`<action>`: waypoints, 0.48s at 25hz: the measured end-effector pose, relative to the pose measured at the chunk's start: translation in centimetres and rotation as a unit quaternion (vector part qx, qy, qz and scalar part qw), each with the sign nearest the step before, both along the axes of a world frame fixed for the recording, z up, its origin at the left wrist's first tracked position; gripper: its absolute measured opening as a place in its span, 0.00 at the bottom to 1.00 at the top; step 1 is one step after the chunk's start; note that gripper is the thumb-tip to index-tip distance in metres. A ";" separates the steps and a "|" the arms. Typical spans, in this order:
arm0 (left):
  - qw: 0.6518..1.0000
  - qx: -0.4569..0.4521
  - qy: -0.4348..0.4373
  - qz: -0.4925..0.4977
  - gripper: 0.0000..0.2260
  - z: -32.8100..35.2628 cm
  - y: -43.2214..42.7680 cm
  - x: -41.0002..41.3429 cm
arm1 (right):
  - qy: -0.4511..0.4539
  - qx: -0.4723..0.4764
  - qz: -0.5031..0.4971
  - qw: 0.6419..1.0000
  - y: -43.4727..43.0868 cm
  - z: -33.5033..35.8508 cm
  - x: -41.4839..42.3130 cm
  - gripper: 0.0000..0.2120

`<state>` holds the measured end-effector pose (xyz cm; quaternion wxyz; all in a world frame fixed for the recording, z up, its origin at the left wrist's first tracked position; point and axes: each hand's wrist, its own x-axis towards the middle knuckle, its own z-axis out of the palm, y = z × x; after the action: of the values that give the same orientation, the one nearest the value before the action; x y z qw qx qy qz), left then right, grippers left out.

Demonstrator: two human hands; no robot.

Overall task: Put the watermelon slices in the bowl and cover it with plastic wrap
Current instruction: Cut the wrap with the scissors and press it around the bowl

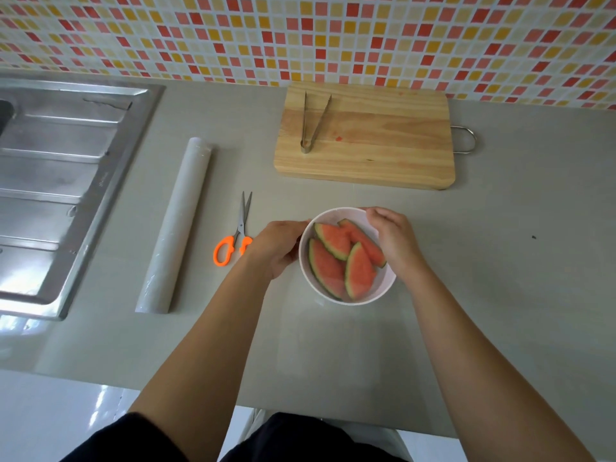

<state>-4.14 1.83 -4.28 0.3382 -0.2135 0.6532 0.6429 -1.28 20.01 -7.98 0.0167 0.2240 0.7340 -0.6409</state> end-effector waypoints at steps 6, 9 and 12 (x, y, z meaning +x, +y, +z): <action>0.999 -0.004 -0.020 -0.026 0.09 0.1 0.0 -1.7 | 0.010 -0.023 -0.029 0.999 0.4 -0.3 0.1 0.10; 0.997 -0.001 -0.067 -0.048 0.13 -0.2 -0.5 -2.4 | 0.009 -0.016 -0.014 1.000 0.0 -0.2 0.0 0.10; 0.991 0.003 -0.094 -0.100 0.06 -0.1 -0.5 -2.9 | 0.004 -0.022 0.007 1.000 -0.2 0.3 -0.1 0.12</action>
<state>-7.06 1.28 -4.40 0.4614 -0.2059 0.6348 0.5846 -1.39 19.76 -7.67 0.0232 0.2158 0.7213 -0.6578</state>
